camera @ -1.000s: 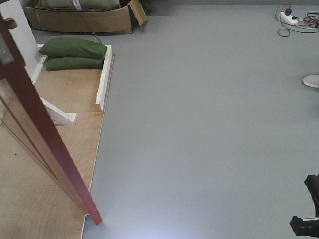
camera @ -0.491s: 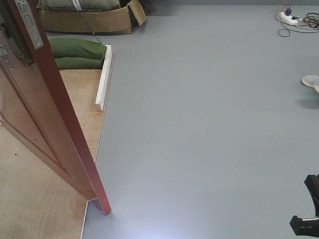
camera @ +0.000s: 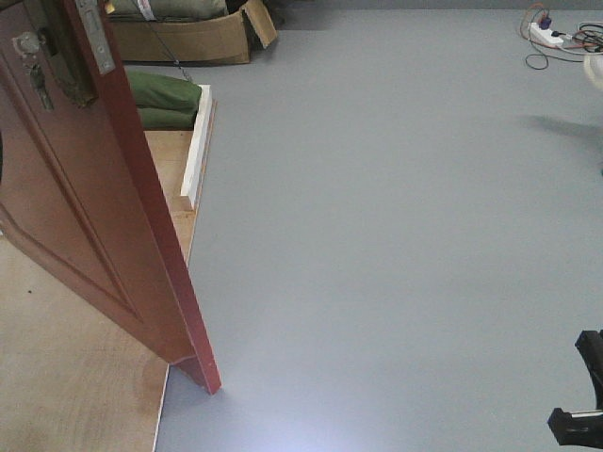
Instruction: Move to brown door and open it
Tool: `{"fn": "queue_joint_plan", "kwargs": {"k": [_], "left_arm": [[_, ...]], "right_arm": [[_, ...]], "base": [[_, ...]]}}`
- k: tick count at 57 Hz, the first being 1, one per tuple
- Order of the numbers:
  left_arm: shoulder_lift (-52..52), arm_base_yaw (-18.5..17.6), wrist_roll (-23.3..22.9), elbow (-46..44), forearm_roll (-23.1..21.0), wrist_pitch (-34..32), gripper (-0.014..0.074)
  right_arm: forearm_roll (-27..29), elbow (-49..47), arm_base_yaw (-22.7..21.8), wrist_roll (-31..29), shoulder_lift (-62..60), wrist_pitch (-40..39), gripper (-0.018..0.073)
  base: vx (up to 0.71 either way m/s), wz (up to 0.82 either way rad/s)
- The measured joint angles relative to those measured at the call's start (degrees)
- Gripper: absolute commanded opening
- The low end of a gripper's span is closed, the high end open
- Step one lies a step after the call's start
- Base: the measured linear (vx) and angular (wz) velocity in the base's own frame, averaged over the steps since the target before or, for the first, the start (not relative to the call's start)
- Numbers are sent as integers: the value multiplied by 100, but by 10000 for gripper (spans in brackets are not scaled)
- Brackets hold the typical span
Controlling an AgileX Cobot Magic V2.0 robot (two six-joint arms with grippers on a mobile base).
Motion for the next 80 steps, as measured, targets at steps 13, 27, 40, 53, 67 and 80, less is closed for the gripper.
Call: {"fn": "queue_joint_plan", "kwargs": {"k": [13,27,40,53,67,80], "left_arm": [[92,-20,-23,0,38,-124,31],[92,-20,-42,0,38,-129,31],[92,-20,-42,0,44,-129,31],[92,-20,-42,0,44,-129,31],[92,-20,-48,0,45,-129,31],[92,-20,-55,0,45,-129,31]], "right_arm": [[0,0,0,0,0,0,0],[0,0,0,0,0,0,0],[0,0,0,0,0,0,0],[0,0,0,0,0,0,0],[0,0,0,0,0,0,0],[0,0,0,0,0,0,0]], "base": [[0,0],[0,0],[0,0],[0,0],[0,0],[2,-1]]}}
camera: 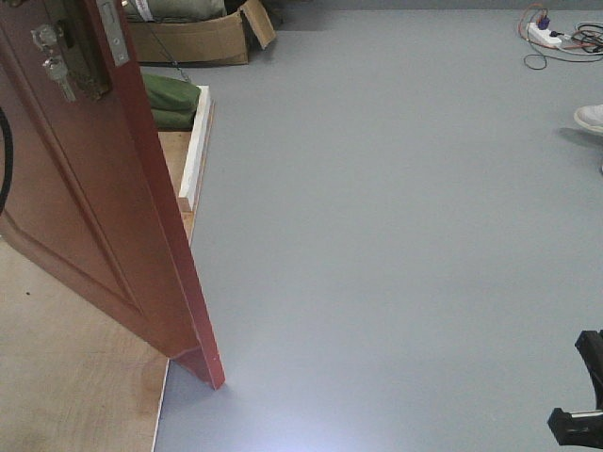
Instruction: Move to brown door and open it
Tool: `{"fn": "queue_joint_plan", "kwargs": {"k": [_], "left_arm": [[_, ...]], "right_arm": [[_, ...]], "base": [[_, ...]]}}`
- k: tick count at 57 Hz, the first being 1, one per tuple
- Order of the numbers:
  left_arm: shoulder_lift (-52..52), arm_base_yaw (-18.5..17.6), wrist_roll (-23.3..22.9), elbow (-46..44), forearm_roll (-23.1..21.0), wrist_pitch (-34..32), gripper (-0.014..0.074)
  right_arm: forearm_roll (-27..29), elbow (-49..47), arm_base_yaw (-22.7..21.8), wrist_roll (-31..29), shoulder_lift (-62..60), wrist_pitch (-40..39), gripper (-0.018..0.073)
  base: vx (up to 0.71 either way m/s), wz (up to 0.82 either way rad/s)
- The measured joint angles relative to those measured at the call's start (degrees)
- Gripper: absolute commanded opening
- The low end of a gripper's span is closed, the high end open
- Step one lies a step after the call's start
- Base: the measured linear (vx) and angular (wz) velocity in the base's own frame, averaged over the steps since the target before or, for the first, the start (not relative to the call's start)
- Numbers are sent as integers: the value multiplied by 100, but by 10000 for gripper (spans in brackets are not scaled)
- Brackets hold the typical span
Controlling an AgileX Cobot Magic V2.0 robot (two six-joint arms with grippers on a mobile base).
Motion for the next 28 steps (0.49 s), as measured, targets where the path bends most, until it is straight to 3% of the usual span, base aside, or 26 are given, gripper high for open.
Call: {"fn": "queue_joint_plan", "kwargs": {"k": [28], "left_arm": [[-46,17,-6,7,0,5,31]], "right_arm": [[0,0,0,0,0,0,0]], "base": [[9,-3]]}}
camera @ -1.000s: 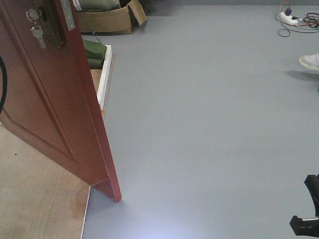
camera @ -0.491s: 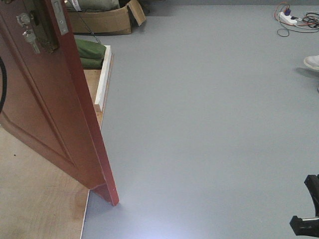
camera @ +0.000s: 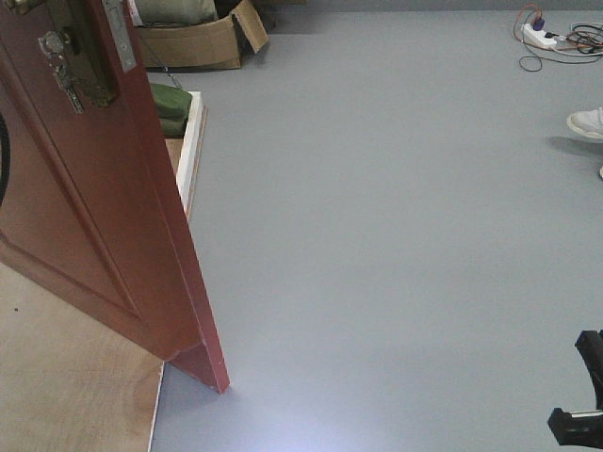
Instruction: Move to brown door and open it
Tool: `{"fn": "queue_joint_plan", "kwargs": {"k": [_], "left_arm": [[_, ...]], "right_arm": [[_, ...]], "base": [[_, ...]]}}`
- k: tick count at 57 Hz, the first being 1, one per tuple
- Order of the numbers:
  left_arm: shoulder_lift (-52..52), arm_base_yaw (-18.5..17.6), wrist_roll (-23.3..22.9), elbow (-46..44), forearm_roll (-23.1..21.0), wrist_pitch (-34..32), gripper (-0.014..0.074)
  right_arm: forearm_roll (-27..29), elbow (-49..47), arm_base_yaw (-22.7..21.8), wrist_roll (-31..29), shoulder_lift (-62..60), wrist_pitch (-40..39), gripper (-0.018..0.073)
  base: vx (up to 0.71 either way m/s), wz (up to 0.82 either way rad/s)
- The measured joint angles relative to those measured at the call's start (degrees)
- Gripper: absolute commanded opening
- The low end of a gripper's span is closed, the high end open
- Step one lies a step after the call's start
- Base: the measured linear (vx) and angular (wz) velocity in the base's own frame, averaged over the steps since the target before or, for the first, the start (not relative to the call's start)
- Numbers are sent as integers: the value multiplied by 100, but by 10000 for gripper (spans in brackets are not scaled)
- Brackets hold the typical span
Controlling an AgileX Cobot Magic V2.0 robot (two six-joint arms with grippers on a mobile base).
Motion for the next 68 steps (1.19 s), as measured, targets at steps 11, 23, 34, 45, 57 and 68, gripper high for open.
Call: {"fn": "queue_joint_plan", "kwargs": {"k": [11,23,34,45,57,68], "left_arm": [[18,-10,0,0,0,0,31],[24,-10,0,0,0,0,31],[24,-10,0,0,0,0,31],[24,-10,0,0,0,-4,31],[24,-10,0,0,0,-4,31],[28,-10,0,0,0,-4,31]], "right_arm": [[0,0,0,0,0,0,0],[0,0,0,0,0,0,0],[0,0,0,0,0,0,0],[0,0,0,0,0,0,0],[0,0,0,0,0,0,0],[0,0,0,0,0,0,0]], "base": [[16,1],[18,3],[19,2],[18,0],[18,-4],[18,-5]]}}
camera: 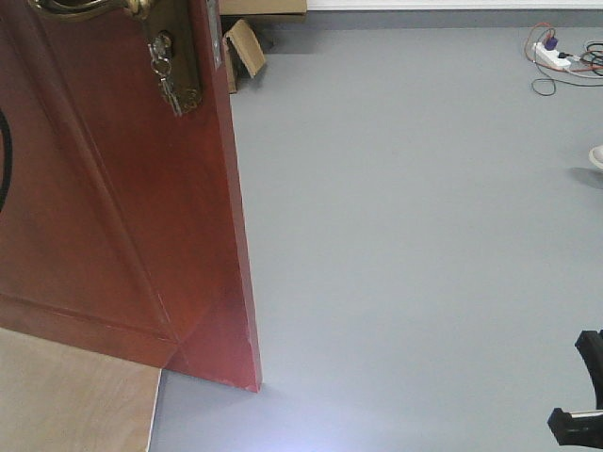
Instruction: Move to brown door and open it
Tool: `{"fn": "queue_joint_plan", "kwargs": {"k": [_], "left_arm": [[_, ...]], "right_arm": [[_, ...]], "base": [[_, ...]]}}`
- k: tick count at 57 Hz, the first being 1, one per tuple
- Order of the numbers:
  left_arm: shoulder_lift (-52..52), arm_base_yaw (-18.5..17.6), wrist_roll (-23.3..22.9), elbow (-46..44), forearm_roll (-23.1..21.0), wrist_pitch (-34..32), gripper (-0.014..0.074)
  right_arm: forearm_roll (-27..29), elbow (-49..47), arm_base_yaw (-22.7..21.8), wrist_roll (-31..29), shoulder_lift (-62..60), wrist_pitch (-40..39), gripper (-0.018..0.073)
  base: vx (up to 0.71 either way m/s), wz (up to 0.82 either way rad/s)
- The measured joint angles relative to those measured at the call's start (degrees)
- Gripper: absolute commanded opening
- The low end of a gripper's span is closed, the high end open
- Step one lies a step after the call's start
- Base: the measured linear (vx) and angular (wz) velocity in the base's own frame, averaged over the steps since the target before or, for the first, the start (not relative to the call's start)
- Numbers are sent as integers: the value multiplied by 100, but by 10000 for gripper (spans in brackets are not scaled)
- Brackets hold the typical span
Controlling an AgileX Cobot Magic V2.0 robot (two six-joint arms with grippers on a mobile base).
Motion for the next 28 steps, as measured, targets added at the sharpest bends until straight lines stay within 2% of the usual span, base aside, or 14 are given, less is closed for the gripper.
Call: {"fn": "queue_joint_plan", "kwargs": {"k": [28], "left_arm": [[19,-7,0,0,5,0,31]], "right_arm": [[0,0,0,0,0,0,0]], "base": [[16,-3]]}}
